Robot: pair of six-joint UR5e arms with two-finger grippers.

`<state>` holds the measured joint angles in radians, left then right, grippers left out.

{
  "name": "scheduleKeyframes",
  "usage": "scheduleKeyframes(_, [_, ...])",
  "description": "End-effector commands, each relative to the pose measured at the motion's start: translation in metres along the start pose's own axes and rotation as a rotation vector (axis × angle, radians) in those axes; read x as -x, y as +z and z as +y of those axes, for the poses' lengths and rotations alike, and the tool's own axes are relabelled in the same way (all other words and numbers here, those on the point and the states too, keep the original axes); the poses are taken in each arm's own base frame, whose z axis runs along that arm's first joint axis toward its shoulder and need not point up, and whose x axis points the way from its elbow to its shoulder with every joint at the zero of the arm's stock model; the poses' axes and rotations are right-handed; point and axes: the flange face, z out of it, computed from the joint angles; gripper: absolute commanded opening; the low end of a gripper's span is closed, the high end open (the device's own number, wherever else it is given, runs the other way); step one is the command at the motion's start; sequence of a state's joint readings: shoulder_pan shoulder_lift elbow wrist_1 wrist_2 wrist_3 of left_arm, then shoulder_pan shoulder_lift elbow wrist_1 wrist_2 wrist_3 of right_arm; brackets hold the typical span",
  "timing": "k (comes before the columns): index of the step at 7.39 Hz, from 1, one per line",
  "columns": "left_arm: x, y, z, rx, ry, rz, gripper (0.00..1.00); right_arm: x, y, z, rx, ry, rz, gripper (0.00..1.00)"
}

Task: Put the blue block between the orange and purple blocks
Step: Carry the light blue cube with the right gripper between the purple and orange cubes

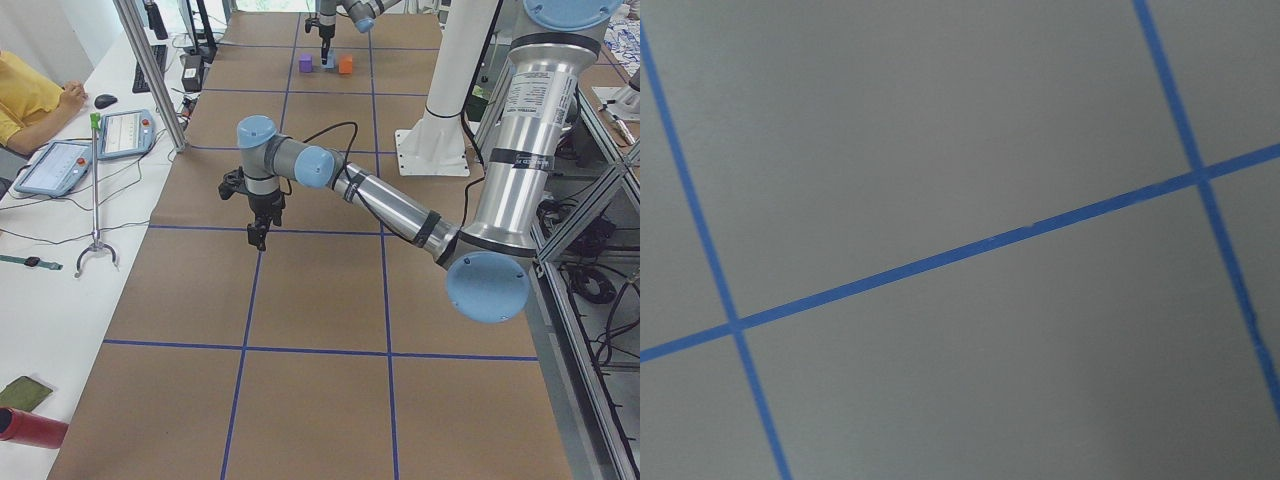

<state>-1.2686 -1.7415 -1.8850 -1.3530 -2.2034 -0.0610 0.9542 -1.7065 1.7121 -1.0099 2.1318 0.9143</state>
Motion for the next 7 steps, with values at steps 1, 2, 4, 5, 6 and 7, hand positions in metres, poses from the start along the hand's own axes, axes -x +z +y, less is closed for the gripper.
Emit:
scheduleKeyframes(1, [0.020,0.004,0.007,0.012,0.010,0.000,1.00,0.001,0.005,-0.005,0.001,0.001,0.001,0.00])
scheduleKeyframes(2, [0.021,0.006,0.008,0.015,0.009,0.002,1.00,0.001,0.006,-0.005,0.002,0.002,0.004,0.00])
scheduleKeyframes(4, [0.023,0.007,0.009,0.016,0.006,0.000,1.00,0.008,0.007,-0.008,-0.001,-0.006,-0.001,0.15])
scheduleKeyframes(5, [0.026,0.008,0.013,0.017,0.002,0.000,1.00,0.008,0.008,-0.008,0.001,-0.006,0.000,0.94])
scheduleKeyframes(6, [0.029,0.005,0.014,0.013,-0.002,0.000,1.00,0.005,0.008,-0.006,0.004,-0.017,-0.001,1.00])
scheduleKeyframes(7, [0.032,0.000,0.015,0.005,-0.010,-0.002,1.00,-0.001,0.008,-0.003,0.001,-0.072,-0.002,1.00])
